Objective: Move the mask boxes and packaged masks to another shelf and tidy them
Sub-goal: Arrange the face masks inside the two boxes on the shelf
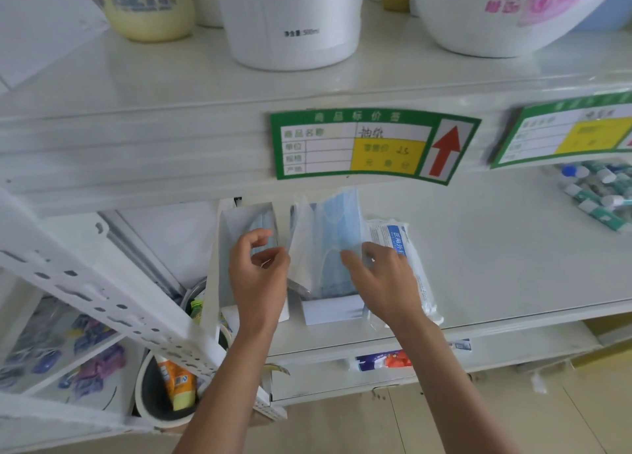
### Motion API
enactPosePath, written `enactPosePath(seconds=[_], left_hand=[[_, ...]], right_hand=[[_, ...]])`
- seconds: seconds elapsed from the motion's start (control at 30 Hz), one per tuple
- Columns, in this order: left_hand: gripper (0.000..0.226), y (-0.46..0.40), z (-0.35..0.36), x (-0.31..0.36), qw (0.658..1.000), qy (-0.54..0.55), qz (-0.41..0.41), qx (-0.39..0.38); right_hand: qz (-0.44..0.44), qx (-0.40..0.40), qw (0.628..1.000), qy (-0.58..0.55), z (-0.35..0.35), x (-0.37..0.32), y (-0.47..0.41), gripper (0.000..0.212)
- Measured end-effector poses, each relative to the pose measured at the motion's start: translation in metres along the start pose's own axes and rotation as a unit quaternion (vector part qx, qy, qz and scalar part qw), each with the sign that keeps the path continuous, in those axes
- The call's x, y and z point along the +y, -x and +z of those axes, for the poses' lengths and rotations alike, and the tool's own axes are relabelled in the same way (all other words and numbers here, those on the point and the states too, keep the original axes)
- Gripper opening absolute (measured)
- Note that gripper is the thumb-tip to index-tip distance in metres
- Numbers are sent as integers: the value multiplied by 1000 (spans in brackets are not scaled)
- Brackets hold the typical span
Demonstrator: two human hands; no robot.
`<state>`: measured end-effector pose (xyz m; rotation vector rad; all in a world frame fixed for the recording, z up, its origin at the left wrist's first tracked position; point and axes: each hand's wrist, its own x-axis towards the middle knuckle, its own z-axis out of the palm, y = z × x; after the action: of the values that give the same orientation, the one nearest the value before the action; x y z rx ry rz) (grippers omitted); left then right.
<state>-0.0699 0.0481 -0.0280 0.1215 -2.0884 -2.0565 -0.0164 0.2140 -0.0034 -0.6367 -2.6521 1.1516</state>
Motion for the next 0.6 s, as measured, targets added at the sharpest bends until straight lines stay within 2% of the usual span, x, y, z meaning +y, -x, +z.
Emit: enactPosePath(seconds=[0.1,0.17,0.23,0.4,0.5,0.6], left_hand=[[37,10,8,5,993,-37,93,-55],[33,20,17,5,972,-86,181,-118],[26,30,24,1,943,-139,237,-186],[42,43,29,-5,878,-260,244,-320],[55,44,28,-8,844,-323,250,-349],[61,45,25,-6,834,-346,240,-358]], right_hand=[[-31,16,991,128,7,-7,-1,33],[-46,42,987,146,10,-9,-2,25],[-37,53,989,133,9,-8,-3,22],[-22,72,993,95,3,-5,-4,25],[-28,83,994,72,2,-4,-4,34],[-15,87,995,43,3,0,-6,35]])
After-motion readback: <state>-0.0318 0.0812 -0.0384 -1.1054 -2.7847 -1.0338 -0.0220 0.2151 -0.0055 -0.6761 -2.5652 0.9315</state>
